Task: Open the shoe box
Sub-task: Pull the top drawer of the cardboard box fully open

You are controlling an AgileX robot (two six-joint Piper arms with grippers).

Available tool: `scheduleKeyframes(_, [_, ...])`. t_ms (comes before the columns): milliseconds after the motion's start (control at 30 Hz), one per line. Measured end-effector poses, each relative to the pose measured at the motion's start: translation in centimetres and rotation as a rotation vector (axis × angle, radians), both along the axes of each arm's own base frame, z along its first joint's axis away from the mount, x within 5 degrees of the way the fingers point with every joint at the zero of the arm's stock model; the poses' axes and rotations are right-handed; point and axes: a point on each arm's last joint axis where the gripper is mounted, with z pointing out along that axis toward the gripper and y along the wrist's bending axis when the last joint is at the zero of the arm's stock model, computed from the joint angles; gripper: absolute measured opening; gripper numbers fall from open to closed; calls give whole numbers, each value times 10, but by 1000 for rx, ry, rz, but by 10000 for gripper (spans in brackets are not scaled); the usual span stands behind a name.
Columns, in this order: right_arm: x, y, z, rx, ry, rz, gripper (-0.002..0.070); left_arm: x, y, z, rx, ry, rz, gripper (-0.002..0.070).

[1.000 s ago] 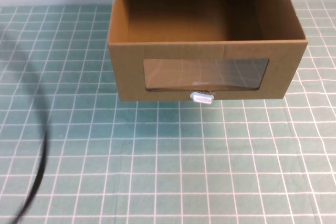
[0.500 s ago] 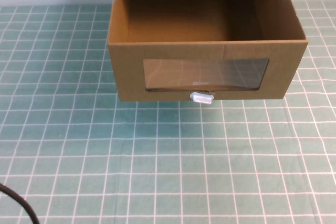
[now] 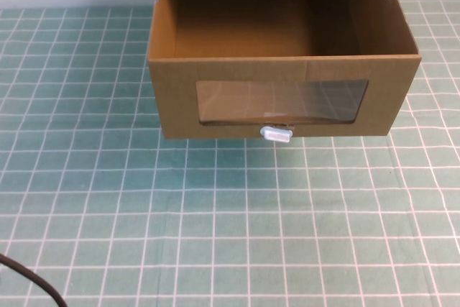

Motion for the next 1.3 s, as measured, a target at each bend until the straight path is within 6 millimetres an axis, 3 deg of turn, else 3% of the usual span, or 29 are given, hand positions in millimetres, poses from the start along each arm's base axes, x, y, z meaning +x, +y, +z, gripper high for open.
scheduleKeyframes(467, [0,0,0,-1,1,-1,-13,10,0,4,25,-76,27,-5])
scheduleKeyframes(633, [0,0,0,-1,1,-1,-13,1,4,-9,-40,-130,48,-5])
scheduleKeyframes(800, [0,0,0,-1,1,-1,-13,-19,15,-40,-101,-276,99,-5])
scheduleKeyframes(1000, [0,0,0,-1,1,-1,-13,-32,24,-106,-96,-322,201,-5])
scheduleKeyframes(1133, [0,0,0,-1,1,-1,-13,-30,24,-149,-73,-248,219,-5])
scheduleKeyframes(1300, [0,-1,0,0,0,-2,-13,-30,25,-164,-40,-176,228,-5])
